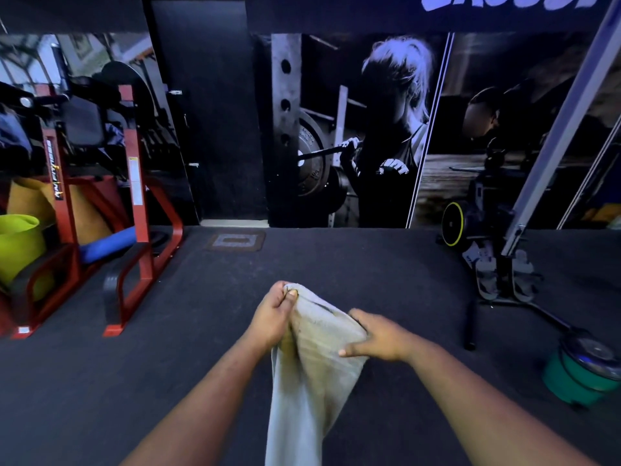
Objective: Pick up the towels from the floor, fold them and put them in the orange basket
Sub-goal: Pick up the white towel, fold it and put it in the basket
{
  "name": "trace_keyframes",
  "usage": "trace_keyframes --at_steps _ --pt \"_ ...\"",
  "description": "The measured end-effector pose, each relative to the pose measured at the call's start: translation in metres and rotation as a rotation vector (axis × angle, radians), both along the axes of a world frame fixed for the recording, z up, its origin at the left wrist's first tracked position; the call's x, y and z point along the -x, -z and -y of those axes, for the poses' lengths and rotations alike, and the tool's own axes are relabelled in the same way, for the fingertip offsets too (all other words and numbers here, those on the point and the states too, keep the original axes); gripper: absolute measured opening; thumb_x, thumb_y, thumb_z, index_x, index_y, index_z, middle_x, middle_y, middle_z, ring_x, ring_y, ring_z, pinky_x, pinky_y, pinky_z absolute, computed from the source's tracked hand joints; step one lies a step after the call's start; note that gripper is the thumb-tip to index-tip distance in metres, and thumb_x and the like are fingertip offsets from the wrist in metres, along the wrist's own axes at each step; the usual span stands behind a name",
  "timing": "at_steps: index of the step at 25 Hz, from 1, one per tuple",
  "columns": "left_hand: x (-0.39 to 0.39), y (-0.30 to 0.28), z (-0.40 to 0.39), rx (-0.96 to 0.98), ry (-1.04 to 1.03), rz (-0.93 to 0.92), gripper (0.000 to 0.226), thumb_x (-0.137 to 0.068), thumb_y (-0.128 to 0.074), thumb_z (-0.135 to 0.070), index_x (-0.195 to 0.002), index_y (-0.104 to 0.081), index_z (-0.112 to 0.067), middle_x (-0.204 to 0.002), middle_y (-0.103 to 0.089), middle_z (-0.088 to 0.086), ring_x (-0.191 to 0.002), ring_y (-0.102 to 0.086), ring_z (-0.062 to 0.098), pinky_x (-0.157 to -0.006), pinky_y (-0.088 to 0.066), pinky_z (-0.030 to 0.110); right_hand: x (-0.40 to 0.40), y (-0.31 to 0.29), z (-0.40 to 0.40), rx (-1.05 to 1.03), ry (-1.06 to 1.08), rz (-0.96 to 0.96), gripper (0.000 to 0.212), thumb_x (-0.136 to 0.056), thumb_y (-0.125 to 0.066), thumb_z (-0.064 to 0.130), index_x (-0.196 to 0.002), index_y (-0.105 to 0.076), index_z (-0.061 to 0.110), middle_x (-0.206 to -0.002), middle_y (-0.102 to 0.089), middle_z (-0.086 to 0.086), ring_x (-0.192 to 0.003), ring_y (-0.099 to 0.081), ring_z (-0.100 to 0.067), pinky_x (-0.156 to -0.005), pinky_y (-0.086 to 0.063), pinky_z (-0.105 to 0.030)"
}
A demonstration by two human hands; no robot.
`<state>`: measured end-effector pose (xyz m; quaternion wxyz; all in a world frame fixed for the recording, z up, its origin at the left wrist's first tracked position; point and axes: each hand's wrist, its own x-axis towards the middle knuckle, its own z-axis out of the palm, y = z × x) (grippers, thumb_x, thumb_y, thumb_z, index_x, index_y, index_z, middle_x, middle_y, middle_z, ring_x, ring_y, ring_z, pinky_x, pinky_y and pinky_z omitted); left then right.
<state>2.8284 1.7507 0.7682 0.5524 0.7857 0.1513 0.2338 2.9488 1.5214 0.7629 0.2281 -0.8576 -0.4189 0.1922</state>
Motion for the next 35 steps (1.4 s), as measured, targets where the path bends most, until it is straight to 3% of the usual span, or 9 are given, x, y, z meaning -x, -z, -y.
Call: trace_keyframes --at_steps 4,6,9,15,19,21,26,31,35 --pt "0.004 0.004 -0.02 -0.068 -0.013 -0.027 0.008 -0.103 -0.057 -0.02 -0.097 -0.062 -0.017 -0.085 -0.063 -0.006 -0.076 -0.056 0.004 -0.073 -0.044 0.024 -0.015 0.001 0.017 0.208 -0.038 0.088 0.079 -0.058 -0.047 0.101 -0.071 -0.056 0.024 -0.074 -0.056 0.0 -0.075 -0.05 -0.009 -0.075 -0.043 -0.036" --pt "0.005 0.007 -0.018 -0.088 0.005 -0.072 0.011 -0.103 -0.056 -0.024 -0.096 -0.062 -0.018 -0.086 -0.063 -0.007 -0.078 -0.057 0.006 -0.074 -0.045 0.027 -0.012 -0.001 0.016 0.273 -0.078 0.149 0.07 -0.069 -0.045 0.092 -0.07 -0.055 0.023 -0.086 -0.059 -0.001 -0.09 -0.053 -0.016 -0.084 -0.049 -0.041" --pt "0.004 -0.002 -0.009 -0.054 -0.015 -0.048 0.019 -0.106 -0.051 -0.025 -0.09 -0.058 -0.018 -0.085 -0.059 -0.008 -0.075 -0.055 0.0 -0.074 -0.044 0.027 0.0 -0.003 0.003 -0.11 -0.089 0.115 0.052 -0.087 -0.056 0.064 -0.069 -0.058 0.015 -0.09 -0.054 0.002 -0.084 -0.054 -0.01 -0.078 -0.048 -0.033" --pt "0.011 -0.018 -0.014 -0.04 -0.18 0.09 0.03 -0.105 -0.054 -0.036 -0.096 -0.063 -0.009 -0.089 -0.066 0.01 -0.074 -0.056 0.002 -0.069 -0.047 0.024 0.025 -0.032 -0.01 -0.672 0.054 -0.659 0.021 -0.088 -0.072 0.023 -0.086 -0.066 0.002 -0.085 -0.064 -0.002 -0.079 -0.058 -0.012 -0.07 -0.048 -0.023" --pt "0.014 -0.019 -0.018 -0.064 -0.142 0.077 0.024 -0.099 -0.065 -0.034 -0.093 -0.057 -0.012 -0.082 -0.061 0.003 -0.072 -0.055 0.001 -0.069 -0.046 0.025 0.002 -0.037 -0.008 0.121 0.04 -0.016 0.056 -0.091 -0.049 0.072 -0.07 -0.058 0.02 -0.081 -0.06 0.001 -0.086 -0.055 -0.02 -0.08 -0.046 -0.039" --pt "0.013 -0.018 -0.015 -0.091 -0.07 0.036 0.015 -0.1 -0.063 -0.027 -0.097 -0.054 -0.016 -0.083 -0.058 -0.005 -0.072 -0.053 -0.004 -0.071 -0.044 0.023 -0.008 -0.04 -0.007 0.245 0.02 0.212 0.046 -0.093 -0.052 0.067 -0.073 -0.06 0.026 -0.098 -0.059 0.003 -0.104 -0.05 -0.018 -0.094 -0.044 -0.043" --pt "0.017 -0.01 -0.03 -0.132 -0.043 0.013 0.017 -0.097 -0.059 -0.005 -0.096 -0.061 -0.021 -0.088 -0.065 -0.007 -0.078 -0.058 -0.003 -0.074 -0.046 0.024 -0.009 -0.042 0.008 -0.355 -0.102 -0.088 0.026 -0.079 -0.088 0.027 -0.068 -0.065 0.025 -0.102 -0.064 0.0 -0.093 -0.061 -0.004 -0.087 -0.049 -0.023" --pt "0.013 -0.016 -0.02 0.019 -0.083 0.087 0.029 -0.089 -0.057 0.002 -0.096 -0.069 -0.023 -0.094 -0.074 -0.006 -0.086 -0.068 0.007 -0.075 -0.054 0.023 0.015 -0.03 -0.008 -0.561 -0.035 -0.48 0.031 -0.091 -0.074 0.008 -0.066 -0.058 0.017 -0.096 -0.067 -0.002 -0.089 -0.061 -0.006 -0.083 -0.047 -0.022" --pt "0.012 -0.011 -0.025 -0.028 -0.135 0.01 0.022 -0.091 -0.062 -0.007 -0.098 -0.063 -0.028 -0.097 -0.072 -0.008 -0.093 -0.067 0.011 -0.079 -0.054 0.032 0.008 -0.046 -0.009 -0.741 0.292 -0.188 0.025 -0.103 -0.059 0.023 -0.079 -0.055 0.017 -0.071 -0.049 0.002 -0.067 -0.042 -0.008 -0.067 -0.037 -0.032"
